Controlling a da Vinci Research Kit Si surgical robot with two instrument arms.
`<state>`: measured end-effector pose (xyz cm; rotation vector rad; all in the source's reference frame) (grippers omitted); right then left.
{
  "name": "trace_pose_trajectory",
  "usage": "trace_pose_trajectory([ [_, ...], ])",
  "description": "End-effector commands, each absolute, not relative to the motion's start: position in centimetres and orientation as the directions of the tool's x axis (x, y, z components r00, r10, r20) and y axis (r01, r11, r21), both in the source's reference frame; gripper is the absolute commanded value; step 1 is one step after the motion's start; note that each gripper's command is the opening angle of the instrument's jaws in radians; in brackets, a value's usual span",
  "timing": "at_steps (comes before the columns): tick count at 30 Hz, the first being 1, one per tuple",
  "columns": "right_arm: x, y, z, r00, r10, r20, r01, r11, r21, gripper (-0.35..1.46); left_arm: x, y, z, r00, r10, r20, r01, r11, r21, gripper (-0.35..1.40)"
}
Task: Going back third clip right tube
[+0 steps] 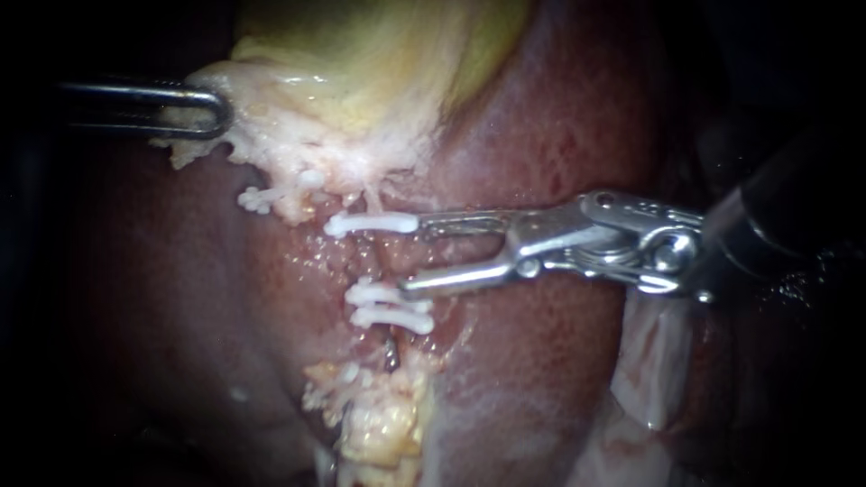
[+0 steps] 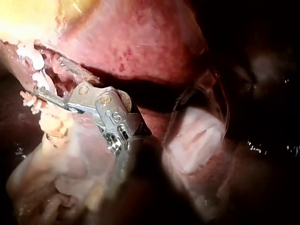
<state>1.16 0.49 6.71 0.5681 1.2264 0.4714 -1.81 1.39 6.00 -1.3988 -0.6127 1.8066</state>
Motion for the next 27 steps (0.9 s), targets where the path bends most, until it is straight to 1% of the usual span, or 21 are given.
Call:
trace_pose_trajectory([
  [1,1.11,0.48,6.67,0.287,0.595,-0.751,-0.030,0.789,0.614,0.49,-1.81,1.39,5.99,-0.114,0.797,-0.592,-0.272,-0.599,-0.753,-0.35],
  [5,0.88,0.45,6.53,0.331,0.510,-0.794,-0.013,0.844,0.537,0.49,-1.81,1.39,5.99,-0.114,0.797,-0.592,-0.272,-0.599,-0.753,-0.35],
  [10,0.60,0.46,6.33,0.339,0.463,-0.819,0.008,0.869,0.494,0.50,-1.81,1.39,5.99,-0.114,0.797,-0.592,-0.272,-0.599,-0.753,-0.35],
  [14,0.45,0.49,6.25,0.339,0.441,-0.831,0.015,0.881,0.474,0.50,-1.82,1.39,6.01,-0.114,0.797,-0.593,-0.273,-0.599,-0.753,-0.35],
  [19,0.39,0.49,6.24,0.339,0.431,-0.836,0.019,0.886,0.464,0.50,-1.91,1.33,6.14,-0.114,0.793,-0.599,-0.279,-0.604,-0.747,-0.35],
  [27,0.36,0.45,6.23,0.339,0.430,-0.837,0.021,0.886,0.463,0.50,-2.17,1.28,6.52,-0.139,0.782,-0.608,-0.278,-0.620,-0.734,-0.35],
])
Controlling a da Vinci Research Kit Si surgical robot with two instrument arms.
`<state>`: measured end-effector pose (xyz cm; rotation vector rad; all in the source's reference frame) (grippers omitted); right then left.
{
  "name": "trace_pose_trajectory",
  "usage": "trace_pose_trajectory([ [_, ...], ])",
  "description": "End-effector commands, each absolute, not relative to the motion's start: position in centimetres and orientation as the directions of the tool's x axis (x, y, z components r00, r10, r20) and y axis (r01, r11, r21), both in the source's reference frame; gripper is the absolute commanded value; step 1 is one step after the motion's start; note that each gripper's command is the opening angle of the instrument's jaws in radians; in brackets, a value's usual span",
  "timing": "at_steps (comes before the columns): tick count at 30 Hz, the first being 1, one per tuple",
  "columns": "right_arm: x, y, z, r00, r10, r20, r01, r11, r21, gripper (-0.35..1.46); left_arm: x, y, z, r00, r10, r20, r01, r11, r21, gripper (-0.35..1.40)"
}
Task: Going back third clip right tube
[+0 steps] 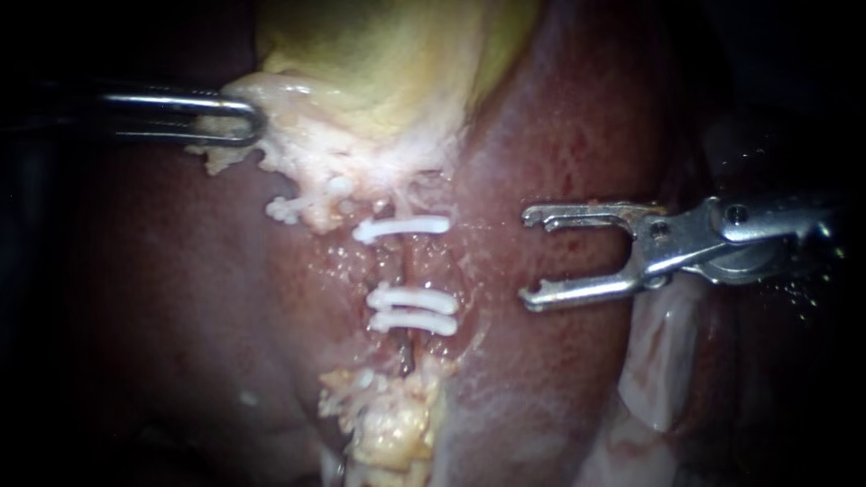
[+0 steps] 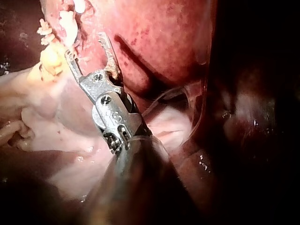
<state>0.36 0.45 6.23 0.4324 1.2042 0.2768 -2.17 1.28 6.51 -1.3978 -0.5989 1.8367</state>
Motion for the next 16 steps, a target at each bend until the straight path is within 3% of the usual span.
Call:
trace_pose_trajectory([
  [1,0.36,0.45,6.23,0.339,0.430,-0.837,0.021,0.886,0.463,0.50,-2.21,1.27,6.57,-0.143,0.781,-0.608,-0.275,-0.622,-0.733,-0.35],
  [6,0.34,0.44,6.22,0.339,0.429,-0.837,0.022,0.886,0.463,0.50,-2.34,1.21,6.79,-0.152,0.786,-0.599,-0.268,-0.616,-0.741,-0.35],
  [16,0.37,0.43,6.21,0.339,0.429,-0.837,0.020,0.886,0.463,0.50,-2.31,1.22,6.78,-0.155,0.786,-0.598,-0.266,-0.616,-0.742,-0.35],
])
